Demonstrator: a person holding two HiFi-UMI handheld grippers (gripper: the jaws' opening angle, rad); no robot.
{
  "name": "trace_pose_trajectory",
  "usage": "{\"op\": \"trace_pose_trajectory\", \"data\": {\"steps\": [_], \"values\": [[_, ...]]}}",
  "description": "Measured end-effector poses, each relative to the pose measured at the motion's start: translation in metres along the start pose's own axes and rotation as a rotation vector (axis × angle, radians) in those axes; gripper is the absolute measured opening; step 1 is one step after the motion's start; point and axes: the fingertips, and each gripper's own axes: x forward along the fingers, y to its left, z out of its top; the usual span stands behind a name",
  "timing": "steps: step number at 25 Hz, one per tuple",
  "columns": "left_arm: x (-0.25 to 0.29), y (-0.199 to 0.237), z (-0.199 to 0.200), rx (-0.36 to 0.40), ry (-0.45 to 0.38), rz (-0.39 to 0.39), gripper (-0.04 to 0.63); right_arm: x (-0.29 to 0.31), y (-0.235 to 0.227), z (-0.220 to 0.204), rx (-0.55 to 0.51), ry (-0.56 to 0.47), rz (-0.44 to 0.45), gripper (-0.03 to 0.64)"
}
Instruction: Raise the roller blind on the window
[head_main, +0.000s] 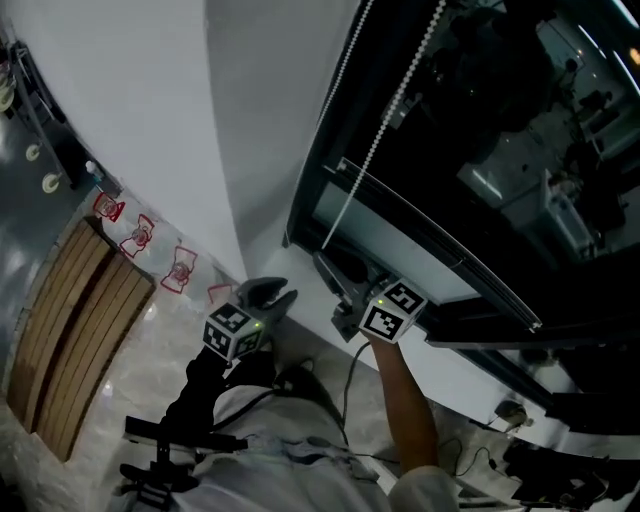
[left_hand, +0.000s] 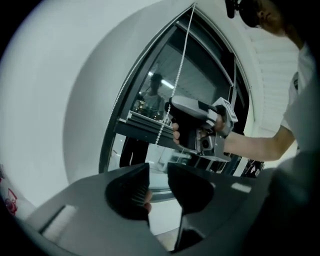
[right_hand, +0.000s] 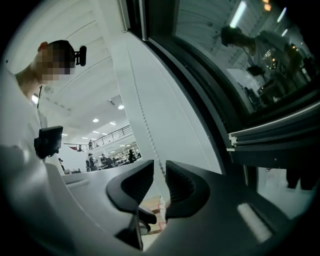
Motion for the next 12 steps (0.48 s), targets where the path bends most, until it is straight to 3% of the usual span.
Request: {"op": "trace_pose_trajectory", "data": {"steps": [3,7,12], "values": [[-0.005,0.000,0.007,0.015,-0.037,0.044,-0.002,-0.013,0.001,0.001,-0.031,-0.038,-0.065,0.067],[-0.010,-0.015,0.004,0.019,-0.051,0.064,-0.002,-0.042,0.007,0.001,-0.045,-0.108,-0.147,0.090],[-0.020,-0.035,-0.007,0.027,-0.060,0.101,-0.002,-0.068,0.026,-0.017,-0.106,-0.102,-0.200,0.201]]}}
